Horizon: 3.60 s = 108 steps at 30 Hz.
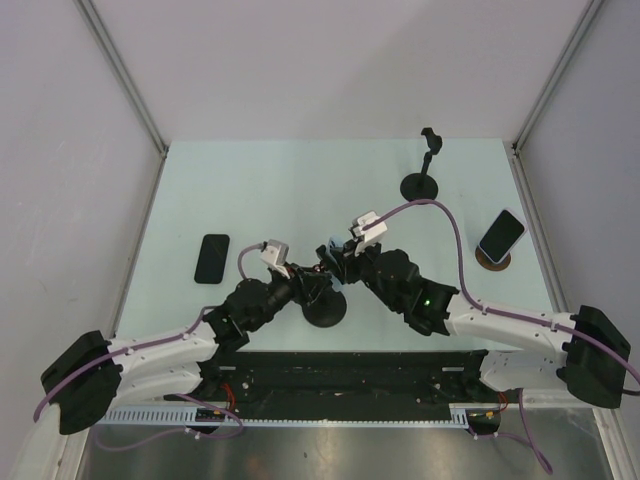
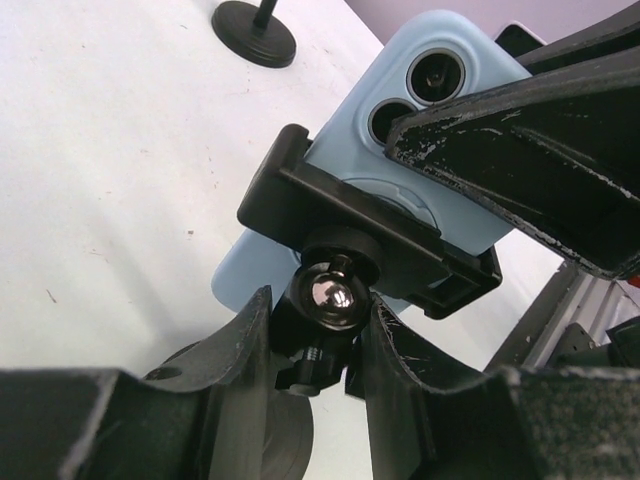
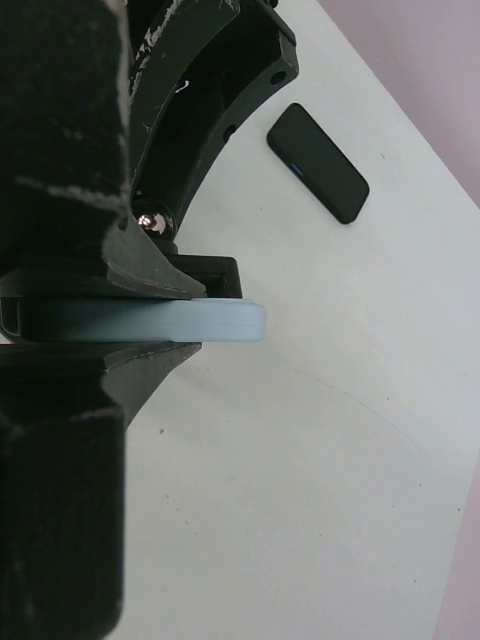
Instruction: Remove the phone from the phone stand
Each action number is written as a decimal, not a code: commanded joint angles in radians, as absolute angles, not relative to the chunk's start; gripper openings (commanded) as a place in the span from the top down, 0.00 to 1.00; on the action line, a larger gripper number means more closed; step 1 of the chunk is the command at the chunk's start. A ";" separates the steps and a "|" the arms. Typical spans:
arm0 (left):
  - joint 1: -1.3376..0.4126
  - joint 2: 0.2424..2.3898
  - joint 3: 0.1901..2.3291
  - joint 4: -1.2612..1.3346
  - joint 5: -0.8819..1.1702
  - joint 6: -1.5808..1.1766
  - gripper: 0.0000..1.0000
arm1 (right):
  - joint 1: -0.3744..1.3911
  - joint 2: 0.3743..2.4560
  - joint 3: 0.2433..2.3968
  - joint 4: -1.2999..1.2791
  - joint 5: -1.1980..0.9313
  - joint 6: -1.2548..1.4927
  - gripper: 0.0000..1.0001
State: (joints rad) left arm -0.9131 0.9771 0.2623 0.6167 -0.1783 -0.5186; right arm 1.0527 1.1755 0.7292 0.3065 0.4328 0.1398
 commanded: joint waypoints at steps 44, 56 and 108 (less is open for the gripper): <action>-0.859 1.163 0.557 0.413 0.041 -0.095 0.14 | 1.029 1.104 0.744 0.336 0.187 -0.087 1.00; -0.859 1.224 0.588 0.402 0.011 -0.110 0.58 | 1.038 1.120 0.753 0.298 0.081 -0.106 1.00; -0.861 1.150 0.474 0.402 -0.021 -0.183 1.00 | 0.963 1.196 0.752 0.410 0.187 -0.121 0.63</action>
State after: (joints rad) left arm -0.8703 1.1572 0.4927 0.4435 0.0120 -0.1837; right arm 0.9710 1.1877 0.7136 0.3737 0.1829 -0.1242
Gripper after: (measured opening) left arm 0.370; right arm 0.375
